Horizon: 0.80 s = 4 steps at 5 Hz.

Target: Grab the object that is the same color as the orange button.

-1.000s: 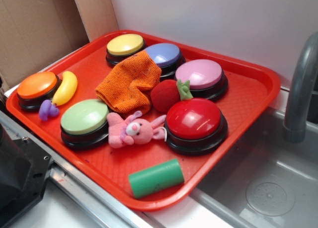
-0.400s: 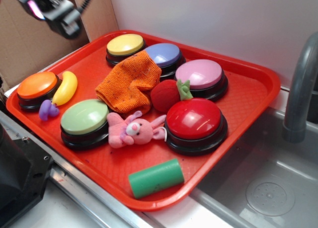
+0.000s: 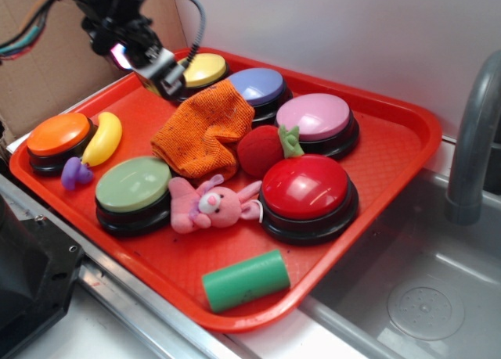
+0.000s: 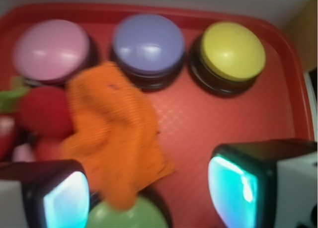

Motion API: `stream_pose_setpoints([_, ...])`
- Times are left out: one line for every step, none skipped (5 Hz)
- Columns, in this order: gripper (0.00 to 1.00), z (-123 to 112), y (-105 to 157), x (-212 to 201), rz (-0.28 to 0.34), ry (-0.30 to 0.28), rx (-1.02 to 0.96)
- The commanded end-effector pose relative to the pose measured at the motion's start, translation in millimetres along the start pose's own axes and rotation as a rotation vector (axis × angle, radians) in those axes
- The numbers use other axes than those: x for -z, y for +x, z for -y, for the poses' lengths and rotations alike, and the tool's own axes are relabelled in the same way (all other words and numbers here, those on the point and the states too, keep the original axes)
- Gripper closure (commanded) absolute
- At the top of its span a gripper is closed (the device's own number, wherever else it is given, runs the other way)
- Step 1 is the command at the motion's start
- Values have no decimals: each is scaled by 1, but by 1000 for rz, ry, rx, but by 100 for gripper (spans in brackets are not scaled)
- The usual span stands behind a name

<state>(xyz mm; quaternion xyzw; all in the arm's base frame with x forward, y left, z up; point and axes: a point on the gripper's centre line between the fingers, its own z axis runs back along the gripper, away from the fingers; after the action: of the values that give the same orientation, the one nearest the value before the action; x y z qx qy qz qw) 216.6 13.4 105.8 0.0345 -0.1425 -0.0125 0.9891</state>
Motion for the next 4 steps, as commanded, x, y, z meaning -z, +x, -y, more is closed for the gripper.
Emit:
stream_pose_setpoints([0,13,16,42,3,0,62])
stream_pose_setpoints([0,10,15,60,-1,-36,50])
stream_pose_setpoints([0,13,13,69,-6,-61,54])
stream_pose_setpoints([76,13,11,72,5,-44,27])
